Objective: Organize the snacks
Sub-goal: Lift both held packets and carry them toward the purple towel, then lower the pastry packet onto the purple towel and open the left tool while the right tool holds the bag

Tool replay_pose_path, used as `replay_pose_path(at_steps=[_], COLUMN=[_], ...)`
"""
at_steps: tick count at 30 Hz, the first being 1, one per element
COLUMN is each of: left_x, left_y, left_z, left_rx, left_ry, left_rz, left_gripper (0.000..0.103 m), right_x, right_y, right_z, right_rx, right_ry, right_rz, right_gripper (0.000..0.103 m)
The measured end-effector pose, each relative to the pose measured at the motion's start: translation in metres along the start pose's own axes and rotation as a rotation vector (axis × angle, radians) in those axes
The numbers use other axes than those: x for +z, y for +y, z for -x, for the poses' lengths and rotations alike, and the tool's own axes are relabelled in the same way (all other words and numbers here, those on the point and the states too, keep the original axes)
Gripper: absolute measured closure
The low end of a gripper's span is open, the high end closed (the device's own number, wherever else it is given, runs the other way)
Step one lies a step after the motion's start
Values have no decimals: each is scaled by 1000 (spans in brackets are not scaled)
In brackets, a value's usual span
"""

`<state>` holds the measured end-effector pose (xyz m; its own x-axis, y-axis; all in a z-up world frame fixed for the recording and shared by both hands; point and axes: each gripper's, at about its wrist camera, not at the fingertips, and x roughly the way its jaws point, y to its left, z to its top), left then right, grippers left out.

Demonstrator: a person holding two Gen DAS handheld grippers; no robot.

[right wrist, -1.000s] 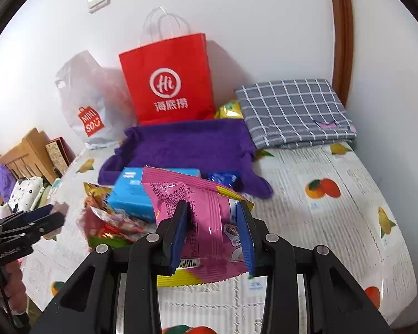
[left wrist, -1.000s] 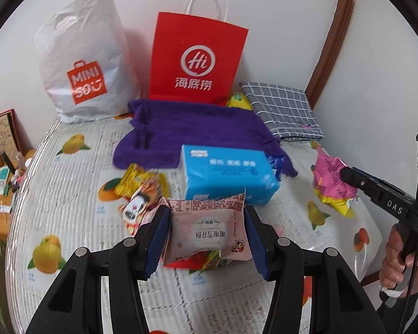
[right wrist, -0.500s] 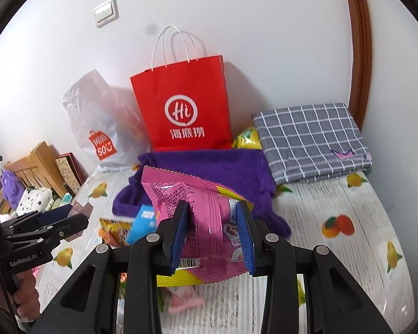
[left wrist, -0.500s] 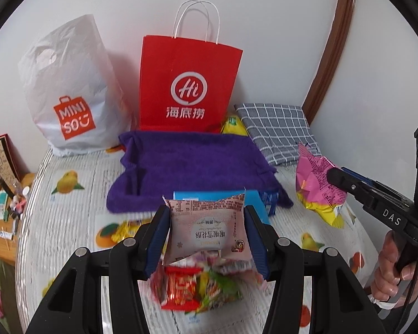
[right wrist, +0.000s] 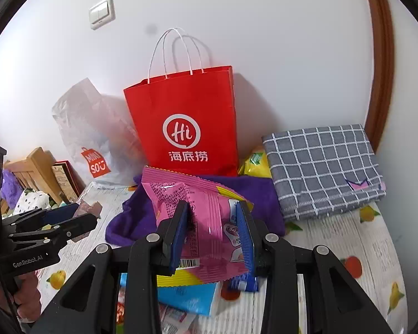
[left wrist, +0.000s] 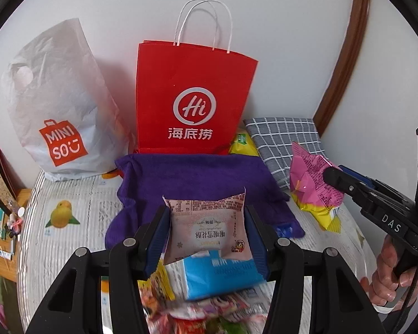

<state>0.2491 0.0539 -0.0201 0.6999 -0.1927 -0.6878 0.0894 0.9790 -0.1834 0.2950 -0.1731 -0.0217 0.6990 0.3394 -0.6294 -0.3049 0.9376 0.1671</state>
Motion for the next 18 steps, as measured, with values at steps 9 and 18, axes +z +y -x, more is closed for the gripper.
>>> replay_pose_path(at_steps=[9, 18], left_x=[19, 36], left_y=[16, 33], left_z=[-40, -76], left_rx=[22, 41], left_ry=[27, 49], left_rz=[-6, -21], left_gripper=[52, 52], right_x=[22, 36], right_y=[-7, -13], right_z=[-45, -84], right_rx=[2, -10], right_ry=[10, 18], right_rz=[11, 41], right_gripper=[68, 68])
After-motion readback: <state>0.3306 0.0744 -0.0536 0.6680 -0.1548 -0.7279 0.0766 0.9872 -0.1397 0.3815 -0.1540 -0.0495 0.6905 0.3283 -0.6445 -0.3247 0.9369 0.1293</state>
